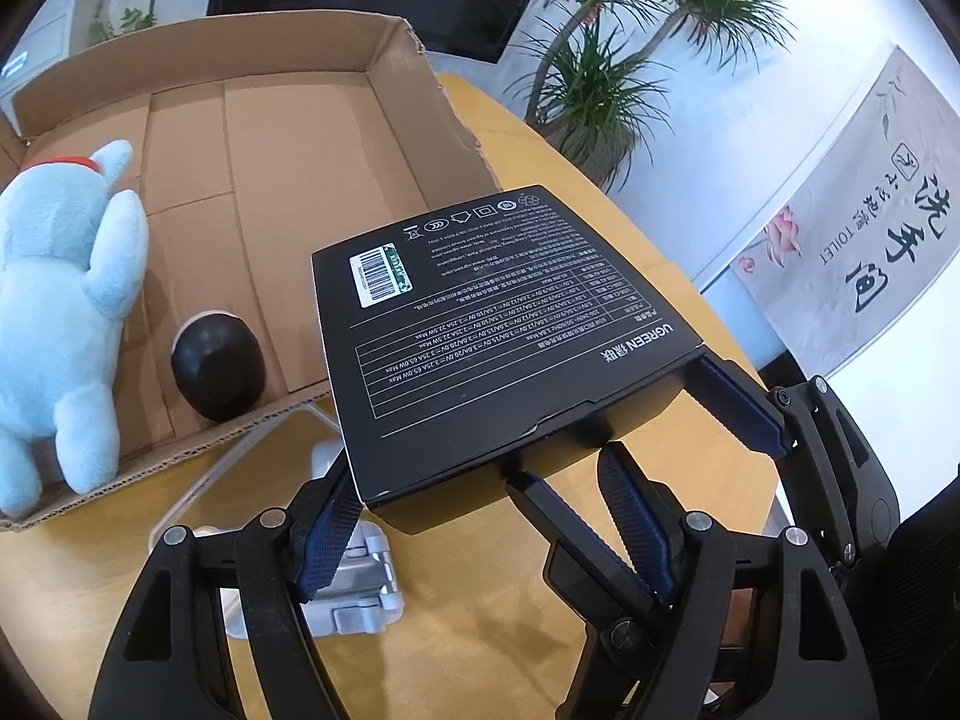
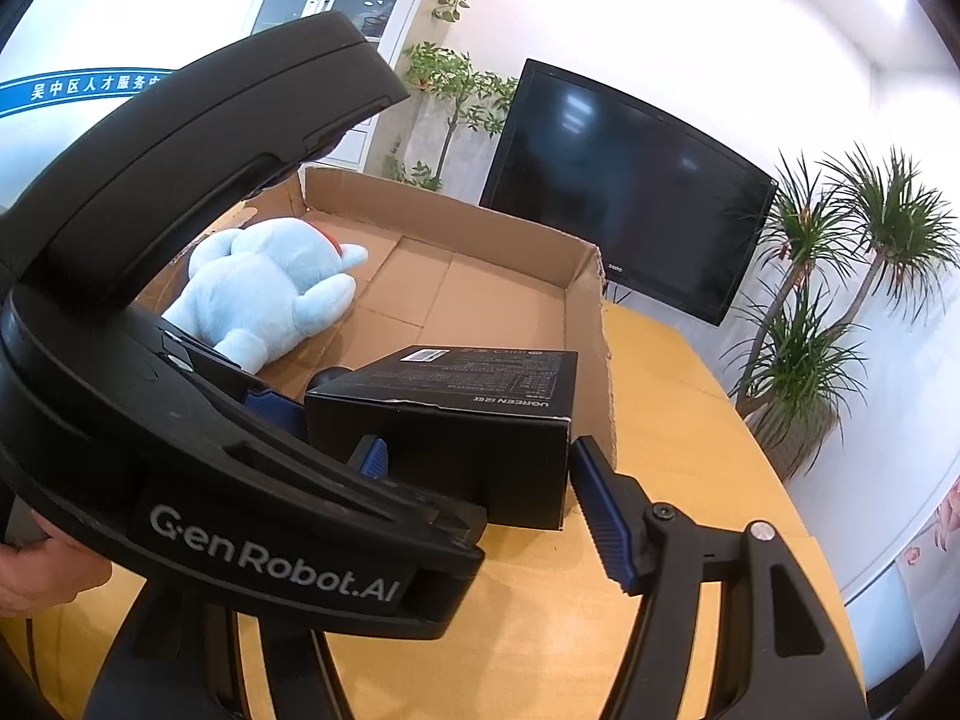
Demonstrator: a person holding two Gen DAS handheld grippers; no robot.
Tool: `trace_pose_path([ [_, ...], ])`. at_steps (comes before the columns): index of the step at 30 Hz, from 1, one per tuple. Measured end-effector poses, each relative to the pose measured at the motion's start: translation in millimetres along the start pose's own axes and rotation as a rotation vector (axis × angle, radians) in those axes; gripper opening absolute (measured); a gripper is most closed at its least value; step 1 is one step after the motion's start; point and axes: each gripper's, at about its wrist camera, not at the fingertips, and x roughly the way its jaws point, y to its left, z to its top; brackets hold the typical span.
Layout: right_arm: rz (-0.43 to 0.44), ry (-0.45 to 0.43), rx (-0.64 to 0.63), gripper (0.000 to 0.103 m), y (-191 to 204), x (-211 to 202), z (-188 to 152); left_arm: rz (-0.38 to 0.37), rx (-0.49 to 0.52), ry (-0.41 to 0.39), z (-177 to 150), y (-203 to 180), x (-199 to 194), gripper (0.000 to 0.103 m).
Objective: Organize objects
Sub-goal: 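Carry the UGREEN box with the left gripper over the cardboard box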
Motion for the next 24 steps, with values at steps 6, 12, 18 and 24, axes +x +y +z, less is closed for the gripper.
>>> trace_pose_path([
  [6,0.012,-0.008,-0.026,0.061,3.9,10.4,8.0,0.002,-0.027,-0.023,9.6,15.0,-3.2,0.077],
  [12,0.029,-0.012,-0.040,0.061,13.6,19.4,13.2,0.005,-0.065,-0.038,18.1,30.6,-2.8,0.077],
  [18,0.048,-0.016,-0.054,0.061,18.3,27.9,17.5,0.020,-0.091,-0.049,23.3,42.3,-1.3,0.077],
  [24,0.062,-0.024,-0.068,0.061,20.1,32.8,21.1,0.029,-0.101,-0.062,28.2,49.0,-0.3,0.077],
])
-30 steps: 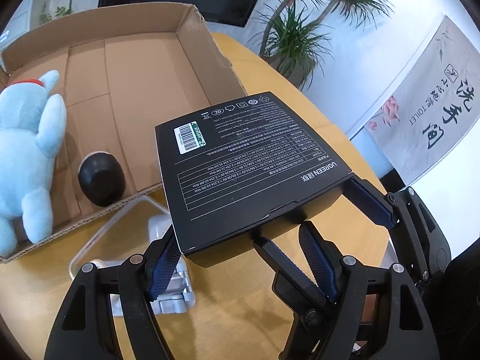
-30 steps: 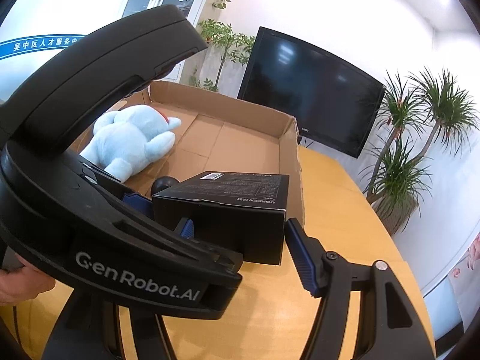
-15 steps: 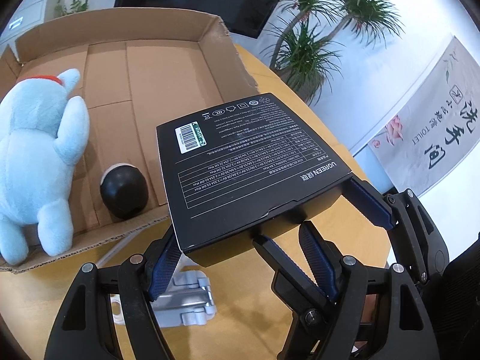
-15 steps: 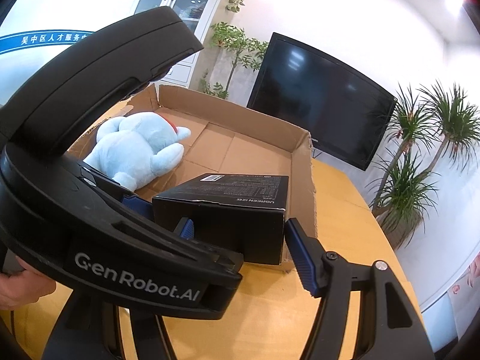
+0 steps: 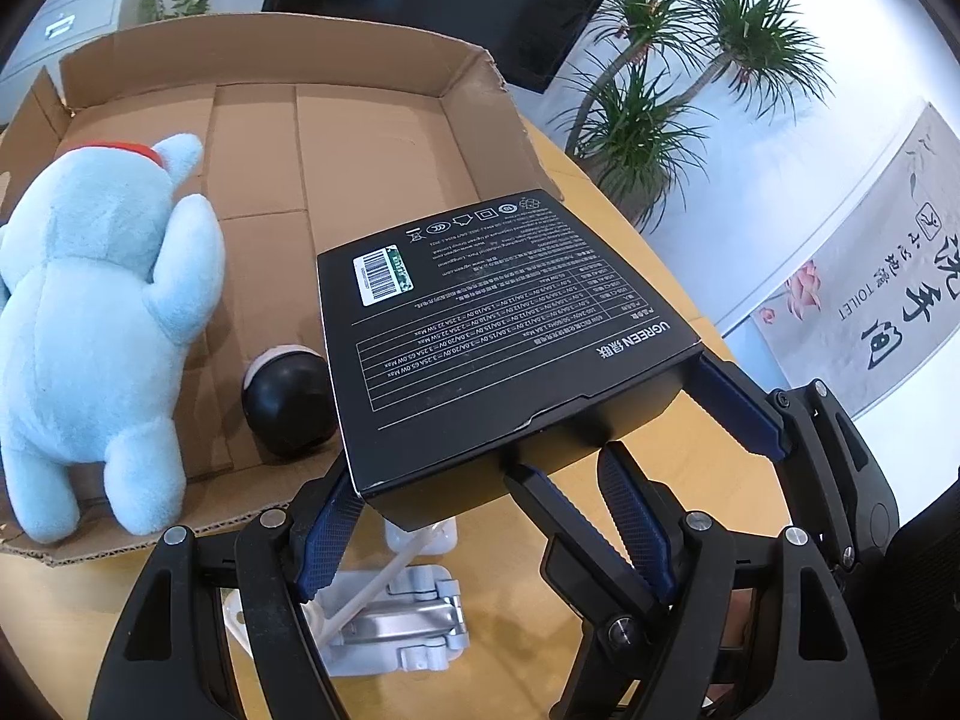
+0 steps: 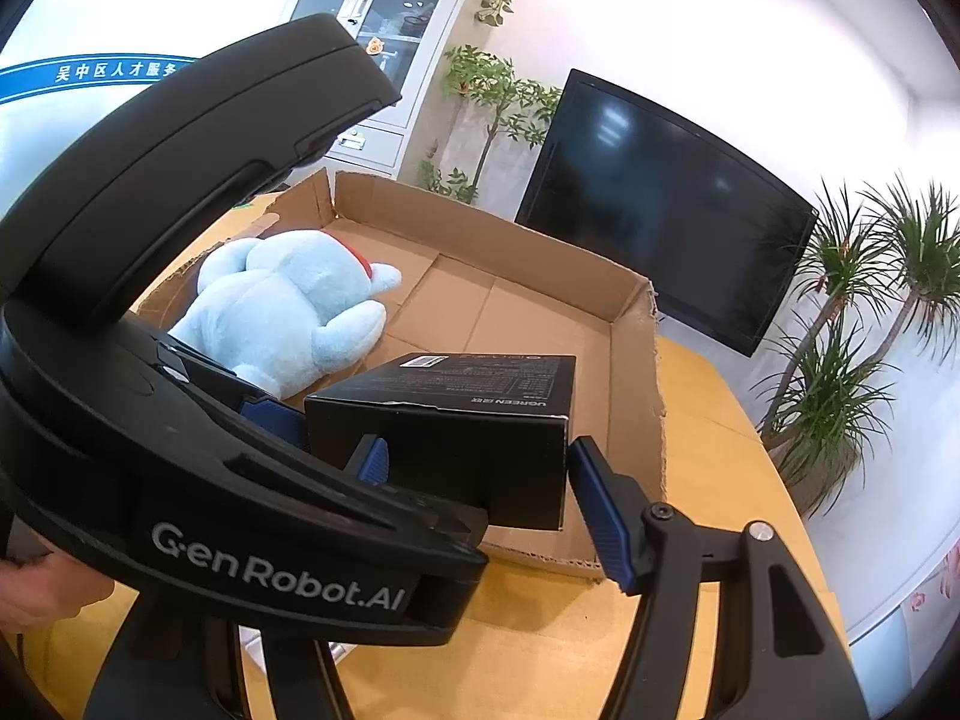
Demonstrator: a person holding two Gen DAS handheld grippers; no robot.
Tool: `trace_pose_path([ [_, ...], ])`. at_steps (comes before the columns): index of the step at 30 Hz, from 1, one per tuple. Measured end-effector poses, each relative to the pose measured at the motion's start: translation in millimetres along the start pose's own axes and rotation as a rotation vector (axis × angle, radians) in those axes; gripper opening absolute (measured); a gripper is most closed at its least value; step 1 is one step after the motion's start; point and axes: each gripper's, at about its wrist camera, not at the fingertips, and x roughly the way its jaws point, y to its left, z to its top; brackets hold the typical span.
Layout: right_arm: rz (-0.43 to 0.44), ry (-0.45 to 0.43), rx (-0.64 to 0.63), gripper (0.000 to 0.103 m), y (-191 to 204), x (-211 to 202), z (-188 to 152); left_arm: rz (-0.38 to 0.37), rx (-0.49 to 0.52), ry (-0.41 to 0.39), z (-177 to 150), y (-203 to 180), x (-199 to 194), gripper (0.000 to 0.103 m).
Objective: Organize objects
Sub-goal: 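Carry the UGREEN box with the left gripper over the cardboard box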
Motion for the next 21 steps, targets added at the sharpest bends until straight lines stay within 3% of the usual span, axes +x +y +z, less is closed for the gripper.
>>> trace_pose_path([
  [21,0.014,0.013,-0.041,0.060,9.9,33.8,6.1,0.018,-0.057,-0.008,14.2,25.9,27.2,0.077],
])
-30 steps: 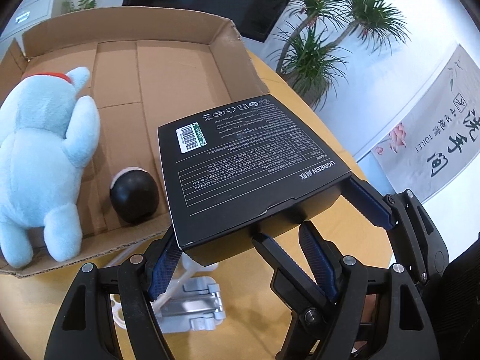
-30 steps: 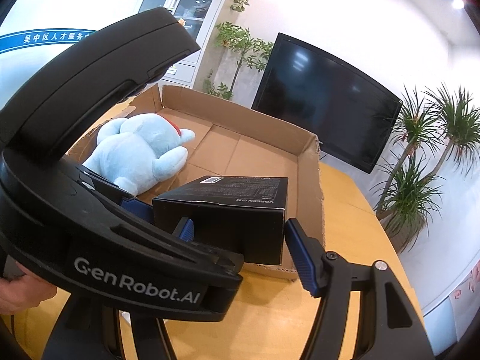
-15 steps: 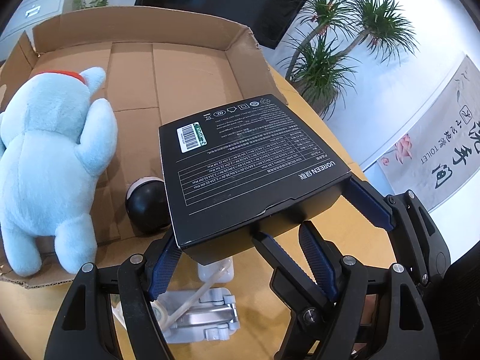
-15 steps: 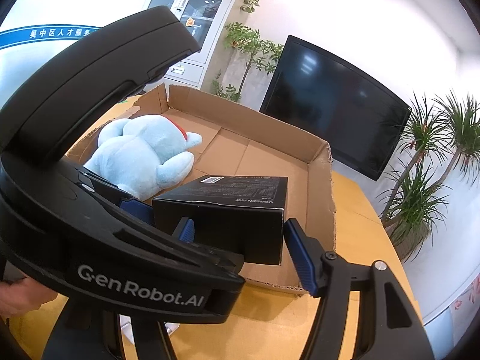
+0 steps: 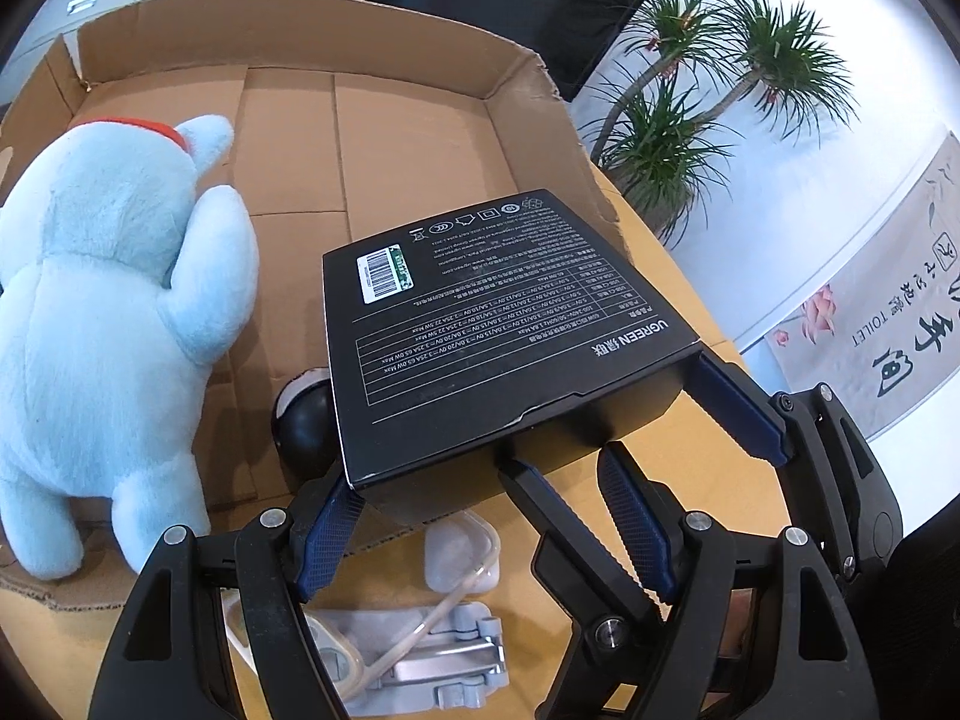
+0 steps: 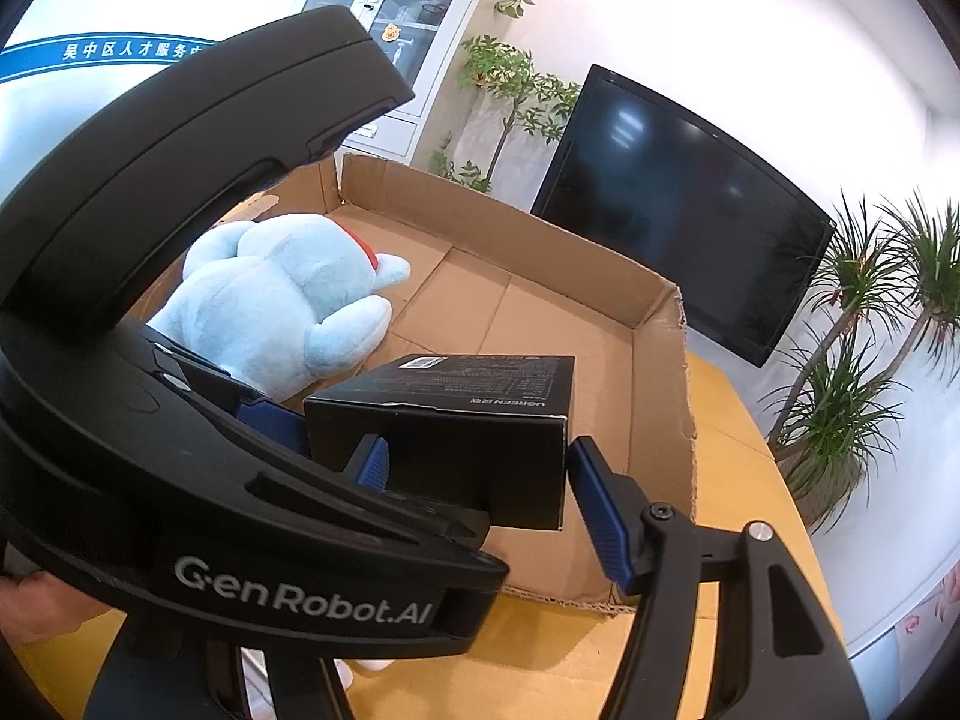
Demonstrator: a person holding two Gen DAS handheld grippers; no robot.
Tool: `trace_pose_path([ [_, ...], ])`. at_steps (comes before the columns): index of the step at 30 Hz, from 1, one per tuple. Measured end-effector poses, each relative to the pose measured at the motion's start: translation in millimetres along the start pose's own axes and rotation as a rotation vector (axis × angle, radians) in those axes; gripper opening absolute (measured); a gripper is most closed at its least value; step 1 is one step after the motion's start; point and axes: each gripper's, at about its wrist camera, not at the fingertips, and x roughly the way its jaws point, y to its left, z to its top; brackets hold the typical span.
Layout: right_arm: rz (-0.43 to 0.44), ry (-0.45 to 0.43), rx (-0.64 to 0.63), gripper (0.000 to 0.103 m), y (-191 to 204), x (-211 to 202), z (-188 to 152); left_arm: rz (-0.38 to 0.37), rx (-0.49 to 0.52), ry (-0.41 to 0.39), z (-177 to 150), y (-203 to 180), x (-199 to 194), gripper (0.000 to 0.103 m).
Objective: Organize objects
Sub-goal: 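Carry the UGREEN box with the left gripper over the cardboard box, then lower the UGREEN box into the cardboard box and open the left gripper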
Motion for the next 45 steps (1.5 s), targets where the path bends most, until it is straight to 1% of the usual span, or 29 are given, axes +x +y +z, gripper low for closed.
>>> trace_pose_path([
  [6,0.009,0.001,0.017,0.060,-1.2,9.3,0.1,0.006,-0.007,-0.003,4.2,4.4,8.2,0.077],
  [14,-0.018,-0.013,0.008,0.059,0.7,21.5,-1.0,-0.015,-0.032,-0.015,9.3,13.2,21.5,0.076],
  [17,-0.019,-0.012,0.002,0.059,2.3,26.9,0.2,-0.004,-0.049,-0.017,12.8,15.0,23.7,0.076],
  [19,-0.016,-0.001,0.009,0.059,2.3,32.0,2.3,-0.019,-0.091,-0.013,16.2,23.5,27.0,0.076],
  [21,-0.008,0.022,0.019,0.064,2.2,39.4,5.5,-0.048,-0.125,-0.020,18.9,30.2,26.8,0.076],
  [23,-0.004,0.029,0.019,0.065,3.7,44.1,7.6,-0.059,-0.135,-0.015,21.7,32.7,27.3,0.076],
  [25,0.017,0.032,0.020,0.076,5.5,45.1,10.1,-0.070,-0.140,-0.012,23.9,33.4,28.6,0.076],
  [26,0.040,0.040,0.025,0.081,5.7,45.0,11.5,-0.072,-0.146,-0.014,24.9,33.7,28.9,0.077],
  [29,0.026,0.048,0.031,0.081,5.7,44.3,15.3,-0.049,-0.186,-0.035,27.4,38.1,27.0,0.077],
  [31,0.012,0.054,0.026,0.081,5.2,45.9,18.5,-0.046,-0.209,-0.078,28.0,42.2,17.0,0.077],
  [32,0.007,0.057,0.028,0.081,3.9,45.1,21.3,-0.050,-0.219,-0.102,29.0,45.3,11.1,0.079],
  [34,0.016,0.055,0.032,0.081,1.4,39.4,26.8,-0.049,-0.228,-0.151,31.9,46.0,-3.8,0.085],
  [35,0.023,0.049,0.033,0.082,0.6,35.9,29.1,-0.047,-0.228,-0.172,32.4,46.7,-11.4,0.090],
  [36,0.028,0.043,0.033,0.082,0.1,32.2,31.5,-0.040,-0.225,-0.192,33.4,45.7,-18.7,0.094],
  [38,0.034,0.031,0.030,0.083,-0.6,22.6,37.2,-0.031,-0.207,-0.211,35.0,41.1,-29.8,0.096],
  [41,0.050,0.030,0.036,0.084,-2.3,13.2,42.2,-0.039,-0.139,-0.208,35.0,28.9,-47.5,0.097],
  [42,0.058,0.033,0.048,0.084,-4.3,9.9,43.7,-0.044,-0.121,-0.219,35.2,24.9,-57.2,0.098],
  [45,0.068,0.031,0.112,0.084,-20.2,-10.2,45.1,-0.059,-0.113,-0.255,33.7,24.3,-85.3,0.100],
])
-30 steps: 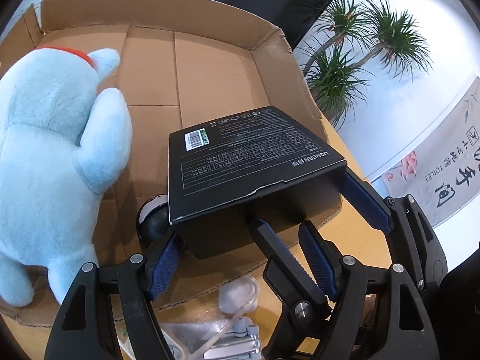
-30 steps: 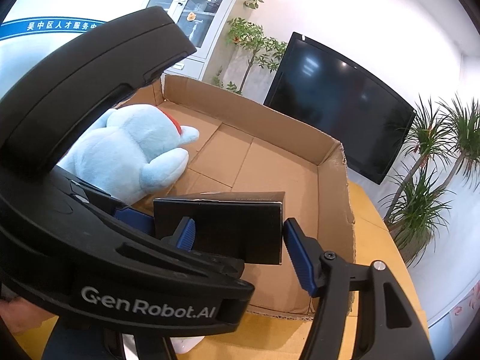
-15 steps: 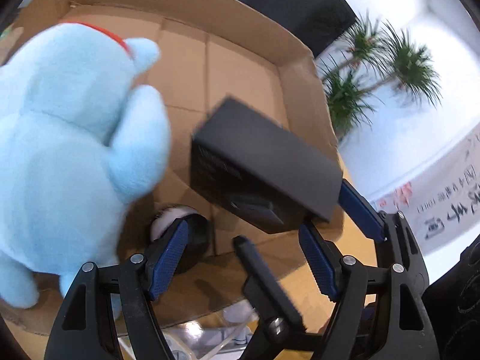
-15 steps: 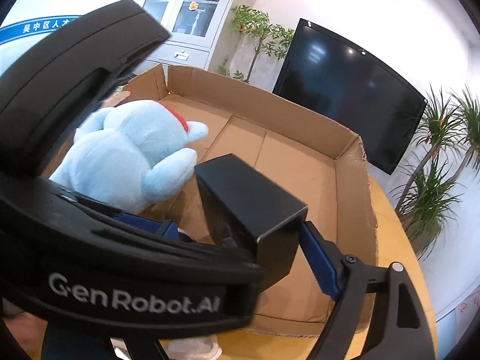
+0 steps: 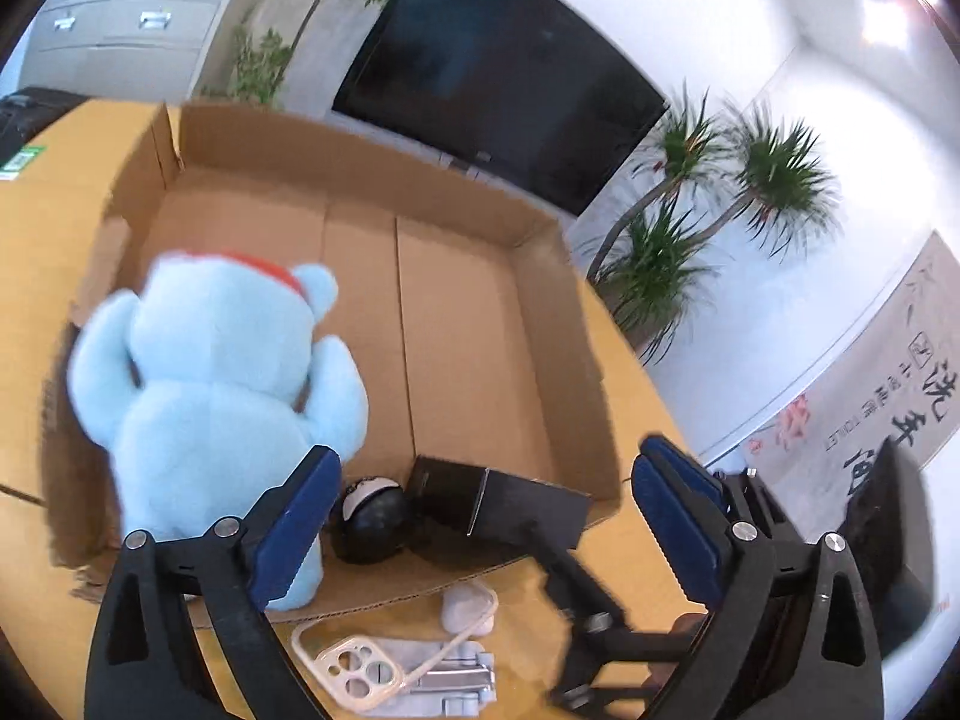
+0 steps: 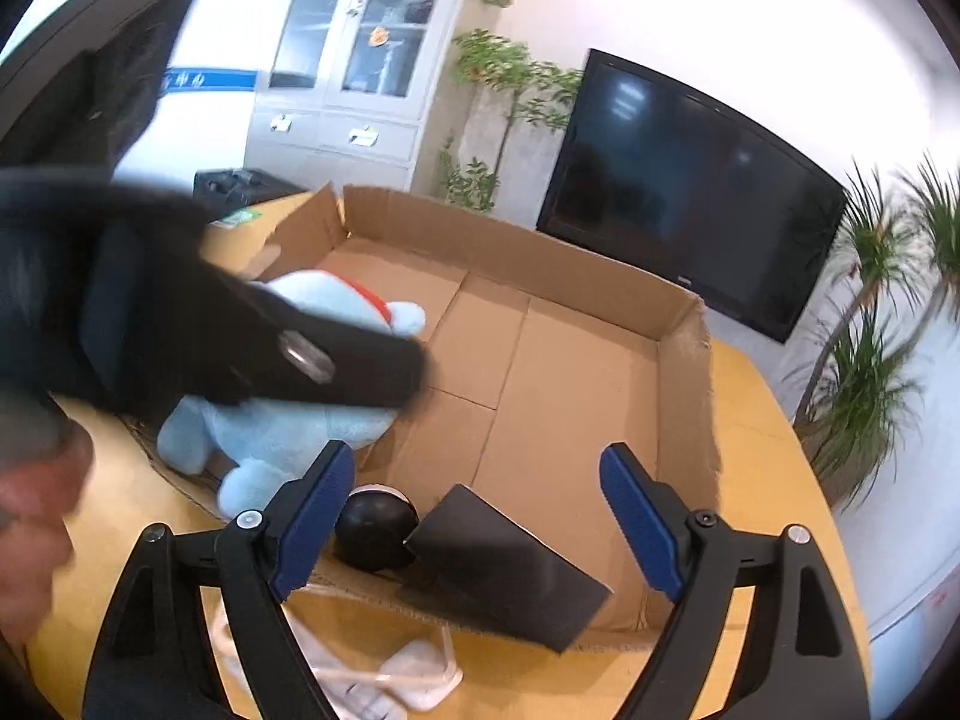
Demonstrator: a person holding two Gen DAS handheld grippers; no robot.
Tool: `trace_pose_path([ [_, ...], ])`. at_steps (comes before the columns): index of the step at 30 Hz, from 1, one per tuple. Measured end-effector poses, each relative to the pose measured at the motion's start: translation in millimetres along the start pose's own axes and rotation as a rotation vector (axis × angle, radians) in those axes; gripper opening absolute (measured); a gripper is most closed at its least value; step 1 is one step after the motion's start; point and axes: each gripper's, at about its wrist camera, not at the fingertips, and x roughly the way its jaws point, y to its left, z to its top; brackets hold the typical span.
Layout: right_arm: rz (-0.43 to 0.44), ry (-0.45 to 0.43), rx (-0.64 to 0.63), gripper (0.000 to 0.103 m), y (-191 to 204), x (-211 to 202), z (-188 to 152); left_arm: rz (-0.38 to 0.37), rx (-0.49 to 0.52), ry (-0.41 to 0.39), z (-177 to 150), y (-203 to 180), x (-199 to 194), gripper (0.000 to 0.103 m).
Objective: Organize objects
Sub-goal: 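Lower the UGREEN box into the cardboard box and open the left gripper, then move the right gripper to the clear phone case and close on its rim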
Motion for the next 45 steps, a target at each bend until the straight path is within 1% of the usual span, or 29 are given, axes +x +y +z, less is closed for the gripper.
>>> trace_pose_path([
  [1,0.001,-0.007,0.026,0.085,-7.0,-8.4,-0.2,-0.010,0.001,-0.010,2.3,-0.2,-9.3,0.101],
  [2,0.003,-0.013,0.043,0.090,-11.7,-13.7,-0.5,-0.017,0.004,-0.020,5.1,-0.1,-21.4,0.101],
  [3,0.000,-0.022,0.071,0.099,-19.7,-22.7,-1.8,-0.019,0.006,-0.025,8.4,1.9,-29.8,0.101],
  [4,-0.006,-0.034,0.096,0.102,-27.3,-31.7,-3.6,-0.020,0.011,-0.033,7.7,2.0,-40.6,0.102],
  [5,-0.011,-0.057,0.132,0.102,-37.6,-44.3,-7.1,-0.020,0.018,-0.044,9.0,2.4,-50.1,0.102],
  [7,0.001,-0.073,0.179,0.102,-52.0,-59.9,-13.3,-0.015,0.024,-0.072,7.5,2.0,-67.1,0.103],
  [9,0.015,-0.076,0.203,0.102,-60.4,-69.1,-17.0,0.018,0.028,-0.078,-5.7,3.6,-80.2,0.103],
  [11,0.024,-0.077,0.214,0.102,-68.4,-76.6,-19.7,0.061,0.022,-0.053,-17.2,9.9,-82.8,0.103],
  [13,0.043,-0.070,0.232,0.102,-71.3,-81.2,-23.5,0.109,0.016,-0.006,-32.0,16.5,-80.5,0.103],
  [16,0.098,-0.045,0.253,0.102,-65.1,-76.5,-34.0,0.153,0.000,0.040,-58.7,29.8,-77.5,0.103],
  [18,0.159,-0.005,0.265,0.102,-56.5,-74.6,-48.6,0.184,-0.008,0.090,-83.9,39.1,-74.4,0.103],
  [19,0.177,0.012,0.266,0.102,-51.7,-74.7,-54.2,0.189,-0.007,0.102,-91.5,40.6,-72.8,0.103],
  [20,0.206,0.046,0.266,0.102,-45.4,-69.6,-63.2,0.198,-0.016,0.118,-105.7,45.1,-71.0,0.103],
  [22,0.233,0.093,0.275,0.102,-38.0,-63.0,-77.1,0.208,-0.026,0.132,-125.9,47.8,-66.7,0.103],
  [23,0.235,0.151,0.284,0.102,-31.8,-53.3,-87.4,0.223,-0.042,0.124,-138.1,51.2,-65.3,0.103],
  [24,0.234,0.197,0.291,0.098,-28.8,-47.2,-96.0,0.248,-0.054,0.121,-148.9,54.6,-63.3,0.103],
  [26,0.253,0.238,0.317,0.090,-25.1,-38.8,-109.7,0.284,-0.066,0.119,-163.6,57.8,-60.8,0.103],
  [28,0.323,0.259,0.400,0.088,-26.8,-29.7,-121.2,0.273,-0.091,0.106,-176.0,60.7,-61.8,0.103],
  [30,0.406,0.279,0.514,0.079,-28.9,-13.5,-131.9,0.256,-0.125,0.110,-181.6,65.2,-61.2,0.103],
  [31,0.413,0.286,0.550,0.076,-29.2,-5.9,-136.2,0.254,-0.137,0.115,-182.5,67.5,-60.2,0.103],
  [32,0.411,0.297,0.584,0.070,-29.8,2.4,-139.0,0.257,-0.149,0.118,-181.9,69.8,-59.3,0.103],
  [34,0.415,0.323,0.628,0.065,-28.6,17.9,-143.4,0.269,-0.161,0.130,-178.2,74.6,-54.5,0.103],
  [35,0.434,0.348,0.658,0.059,-27.1,29.9,-146.1,0.277,-0.162,0.140,-175.6,76.6,-51.6,0.103],
  [36,0.449,0.362,0.674,0.056,-26.2,36.5,-147.2,0.287,-0.160,0.150,-173.4,78.5,-47.2,0.103],
  [38,0.468,0.385,0.697,0.053,-22.3,48.2,-147.9,0.308,-0.153,0.169,-168.2,80.2,-39.0,0.103],
  [40,0.450,0.377,0.699,0.052,-18.8,53.1,-144.3,0.321,-0.140,0.184,-164.6,81.4,-29.9,0.103],
  [42,0.450,0.375,0.710,0.050,-18.1,55.7,-141.7,0.327,-0.126,0.195,-161.1,81.0,-22.0,0.103],
  [45,0.456,0.380,0.742,0.046,-16.4,61.2,-139.3,0.317,-0.125,0.201,-156.6,81.4,-14.0,0.103],
])
